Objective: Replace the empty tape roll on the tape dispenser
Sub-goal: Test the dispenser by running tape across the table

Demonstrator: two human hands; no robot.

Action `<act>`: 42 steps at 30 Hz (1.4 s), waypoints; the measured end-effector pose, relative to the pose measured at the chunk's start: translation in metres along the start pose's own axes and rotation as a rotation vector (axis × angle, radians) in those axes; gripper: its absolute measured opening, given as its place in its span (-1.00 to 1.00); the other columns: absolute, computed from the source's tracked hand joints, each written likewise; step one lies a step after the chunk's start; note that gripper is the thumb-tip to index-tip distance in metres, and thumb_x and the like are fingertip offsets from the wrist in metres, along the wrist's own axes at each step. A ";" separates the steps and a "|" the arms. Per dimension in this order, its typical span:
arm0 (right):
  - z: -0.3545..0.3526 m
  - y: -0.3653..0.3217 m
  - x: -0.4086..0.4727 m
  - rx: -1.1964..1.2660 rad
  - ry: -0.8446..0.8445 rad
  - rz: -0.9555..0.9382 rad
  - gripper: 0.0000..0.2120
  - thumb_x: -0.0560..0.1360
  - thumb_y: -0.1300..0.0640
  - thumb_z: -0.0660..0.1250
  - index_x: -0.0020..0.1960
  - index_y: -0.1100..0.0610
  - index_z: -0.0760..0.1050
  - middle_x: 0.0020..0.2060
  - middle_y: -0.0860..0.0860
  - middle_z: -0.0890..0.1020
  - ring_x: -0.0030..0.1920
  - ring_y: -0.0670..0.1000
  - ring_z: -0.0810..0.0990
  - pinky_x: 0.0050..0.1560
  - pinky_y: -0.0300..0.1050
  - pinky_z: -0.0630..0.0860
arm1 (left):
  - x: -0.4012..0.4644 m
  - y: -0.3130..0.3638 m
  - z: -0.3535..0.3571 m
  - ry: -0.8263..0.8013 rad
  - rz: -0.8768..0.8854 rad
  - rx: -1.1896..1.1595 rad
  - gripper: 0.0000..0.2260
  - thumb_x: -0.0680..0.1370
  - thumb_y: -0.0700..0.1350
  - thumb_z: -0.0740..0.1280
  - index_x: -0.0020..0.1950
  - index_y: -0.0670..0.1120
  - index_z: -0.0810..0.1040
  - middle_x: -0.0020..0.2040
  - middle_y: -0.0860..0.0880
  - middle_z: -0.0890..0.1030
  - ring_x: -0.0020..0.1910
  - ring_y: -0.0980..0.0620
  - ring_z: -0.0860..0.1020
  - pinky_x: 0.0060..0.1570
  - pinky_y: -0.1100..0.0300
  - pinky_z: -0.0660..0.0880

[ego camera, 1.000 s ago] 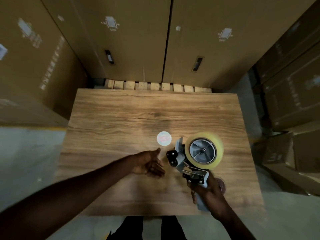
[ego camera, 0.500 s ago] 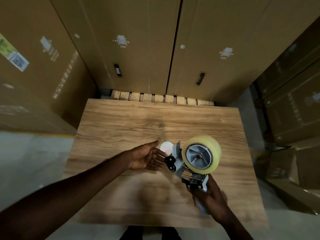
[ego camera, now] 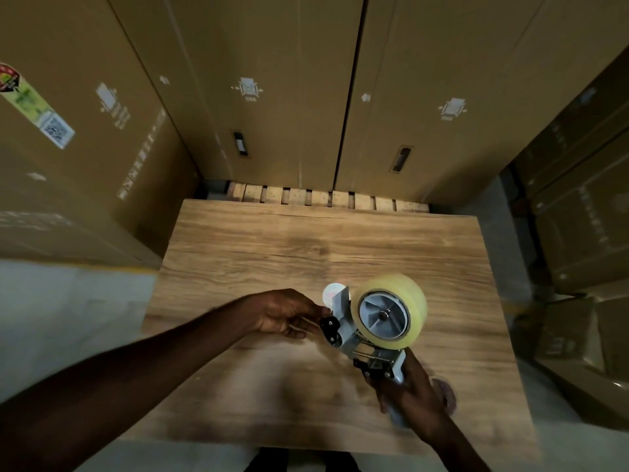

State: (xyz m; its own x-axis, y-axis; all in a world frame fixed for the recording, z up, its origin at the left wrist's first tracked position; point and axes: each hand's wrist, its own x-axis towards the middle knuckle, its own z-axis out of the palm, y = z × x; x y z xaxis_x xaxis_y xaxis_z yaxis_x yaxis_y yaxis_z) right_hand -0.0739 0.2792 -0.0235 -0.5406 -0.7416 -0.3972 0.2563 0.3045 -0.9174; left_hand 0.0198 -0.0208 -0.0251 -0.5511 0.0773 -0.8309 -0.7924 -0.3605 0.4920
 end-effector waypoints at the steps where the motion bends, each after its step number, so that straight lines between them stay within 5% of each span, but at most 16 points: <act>1: -0.001 0.002 0.001 -0.007 -0.006 0.000 -0.71 0.55 0.33 0.49 0.23 0.22 0.51 -0.28 0.38 0.62 -0.48 0.15 0.48 -0.38 -0.03 0.48 | 0.003 -0.002 0.000 0.038 0.019 0.017 -0.82 0.44 -0.03 0.55 -0.06 -0.09 0.66 0.03 -0.12 0.71 0.14 -0.07 0.66 0.02 0.10 0.49; 5: 0.004 0.012 0.009 -0.026 -0.009 0.005 -0.65 0.57 0.31 0.48 0.29 0.12 0.50 -0.23 0.30 0.68 -0.48 0.14 0.47 -0.40 0.00 0.46 | 0.028 -0.016 -0.018 0.338 0.258 0.471 -0.80 0.36 -0.03 0.61 -0.29 -0.08 0.66 -0.27 -0.04 0.63 -0.21 0.03 0.57 -0.13 0.07 0.52; 8: 0.018 0.022 0.024 -0.117 0.003 0.014 -0.72 0.56 0.21 0.48 0.20 0.04 0.48 -0.29 0.22 0.67 -0.50 0.16 0.50 -0.46 -0.01 0.45 | 0.046 -0.023 -0.034 0.461 0.413 0.733 -0.80 0.32 0.03 0.61 -0.29 0.06 0.61 -0.05 -0.02 0.64 0.04 -0.05 0.61 0.07 -0.01 0.56; 11: 0.039 0.039 0.048 -0.159 0.031 0.049 -0.72 0.57 0.26 0.47 0.19 0.08 0.46 -0.31 0.20 0.66 -0.51 0.13 0.51 -0.49 0.00 0.45 | 0.061 -0.021 -0.049 0.597 0.463 0.995 -0.85 0.37 -0.01 0.56 -0.16 -0.04 0.68 0.41 -0.10 0.47 0.45 -0.14 0.33 0.33 -0.06 0.35; 17: 0.072 0.062 0.100 -0.136 0.106 0.136 -0.65 0.43 0.17 0.50 0.13 0.13 0.44 -0.37 0.17 0.64 -0.53 0.13 0.54 -0.49 -0.01 0.49 | 0.083 -0.027 -0.068 0.712 0.463 1.243 -0.68 0.46 -0.18 0.41 0.19 -0.23 0.61 0.57 -0.16 0.24 0.59 -0.20 0.04 0.48 -0.30 -0.01; 20: 0.075 0.068 0.111 -0.131 0.087 0.158 -0.64 0.40 0.17 0.49 0.12 0.12 0.44 -0.32 0.11 0.66 -0.50 0.13 0.56 -0.46 -0.01 0.51 | 0.093 -0.038 -0.072 0.743 0.408 1.260 -0.60 0.50 -0.16 0.39 0.32 -0.23 0.52 0.63 -0.17 0.08 0.62 -0.20 -0.08 0.48 -0.39 -0.07; 25: 0.073 0.080 0.111 -0.134 0.070 0.203 -0.67 0.50 0.33 0.48 0.16 0.10 0.46 -0.26 0.12 0.68 -0.50 0.10 0.55 -0.49 -0.08 0.48 | 0.107 -0.050 -0.085 0.710 0.277 1.221 -0.71 0.50 -0.11 0.40 0.16 -0.11 0.41 0.64 -0.21 -0.15 0.60 -0.22 -0.25 0.42 -0.49 -0.12; 29: 0.069 0.080 0.112 -0.138 0.081 0.206 -0.69 0.53 0.40 0.44 0.17 0.16 0.44 -0.36 0.07 0.63 -0.51 0.13 0.50 -0.53 -0.09 0.45 | 0.116 -0.042 -0.092 0.681 0.192 1.340 -0.44 0.50 0.07 0.41 0.34 -0.17 0.30 0.62 -0.25 -0.19 0.59 -0.26 -0.27 0.41 -0.50 -0.13; 33: 0.069 0.085 0.107 -0.178 0.077 0.149 -0.66 0.51 0.29 0.52 0.18 0.15 0.45 -0.25 0.16 0.68 -0.49 0.10 0.55 -0.48 -0.04 0.50 | 0.115 -0.040 -0.095 0.656 0.228 1.348 -0.28 0.46 0.22 0.37 0.42 -0.18 0.22 0.62 -0.25 -0.20 0.59 -0.26 -0.26 0.43 -0.47 -0.13; 37: 0.071 0.087 0.097 -0.206 0.073 0.155 -0.67 0.52 0.25 0.52 0.17 0.09 0.44 -0.22 0.13 0.69 -0.47 -0.01 0.58 -0.49 -0.07 0.51 | 0.114 -0.043 -0.100 0.659 0.261 1.299 0.07 0.42 0.26 0.39 0.60 -0.17 -0.23 0.63 -0.19 -0.24 0.60 -0.20 -0.26 0.48 -0.36 -0.14; 42: 0.055 0.096 0.071 -0.232 0.075 0.118 -0.62 0.52 0.26 0.52 0.20 -0.01 0.44 -0.15 0.04 0.71 -0.35 -0.10 0.63 -0.35 -0.18 0.53 | 0.116 -0.052 -0.108 0.722 0.298 1.433 0.01 0.45 0.48 0.11 0.61 -0.14 -0.22 0.64 -0.17 -0.21 0.61 -0.16 -0.22 0.51 -0.25 -0.15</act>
State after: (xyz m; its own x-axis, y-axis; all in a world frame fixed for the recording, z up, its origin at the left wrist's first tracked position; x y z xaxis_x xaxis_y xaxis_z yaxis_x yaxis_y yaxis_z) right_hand -0.0436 0.2233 -0.1387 -0.5776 -0.6495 -0.4945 0.1353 0.5213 -0.8426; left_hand 0.0252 -0.0932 -0.1745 -0.8172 -0.4079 -0.4072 -0.4942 0.8594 0.1311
